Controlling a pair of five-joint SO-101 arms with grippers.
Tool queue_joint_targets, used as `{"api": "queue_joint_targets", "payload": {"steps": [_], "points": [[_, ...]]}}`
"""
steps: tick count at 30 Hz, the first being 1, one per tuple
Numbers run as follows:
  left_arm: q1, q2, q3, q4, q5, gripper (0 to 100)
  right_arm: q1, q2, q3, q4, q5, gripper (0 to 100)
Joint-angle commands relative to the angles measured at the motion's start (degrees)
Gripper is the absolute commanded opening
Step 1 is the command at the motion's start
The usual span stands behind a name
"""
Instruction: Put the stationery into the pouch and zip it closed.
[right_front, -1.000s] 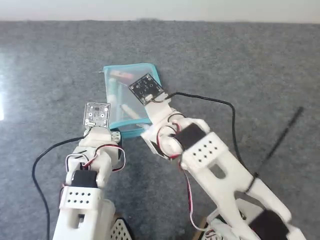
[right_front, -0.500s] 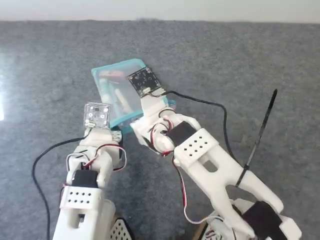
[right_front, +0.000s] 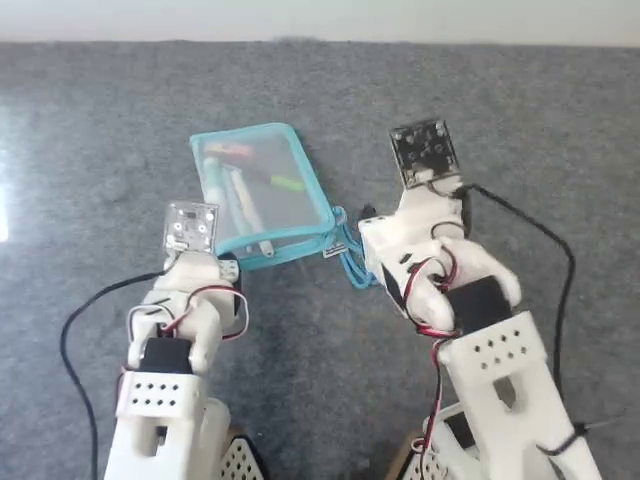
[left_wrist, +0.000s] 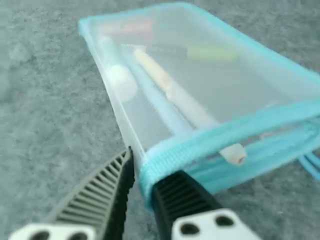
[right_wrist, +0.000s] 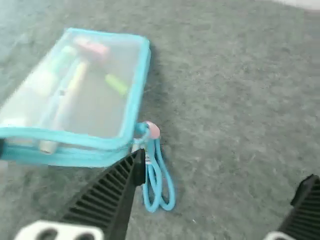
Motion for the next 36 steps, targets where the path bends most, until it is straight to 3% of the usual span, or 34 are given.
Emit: {"api": "queue_joint_targets", "payload": {"steps": [1,9,13,17,24,30,36], "points": [[-3.08,0.18,-11.65,7.56,1.67,1,1.1,-0.48,7.03,-11.56,1.05,44.6],[-12.13,0.18,-17.71,10.2,2.64,1,0.66,9.45,8.7,-20.62,1.05,44.6],[-12.13,0.18,-18.33,10.46,2.46,1,-2.42,14.11,8.7,-23.52,1.05,44.6],[-12.04,-2.29,-22.64,17.76,2.55,1,-7.69,15.78,8.7,-23.6,1.05,44.6],[-12.04,-9.93,-16.84,15.82,2.29,1,-12.79,16.4,8.7,-32.48,0.88,44.6],[-10.81,-12.04,-15.78,15.82,2.29,1,-13.05,16.4,8.97,-33.19,0.88,44.6],[-9.32,-12.48,-15.96,16.88,2.2,1,-18.68,15.96,10.46,-32.13,1.05,44.6]]}}
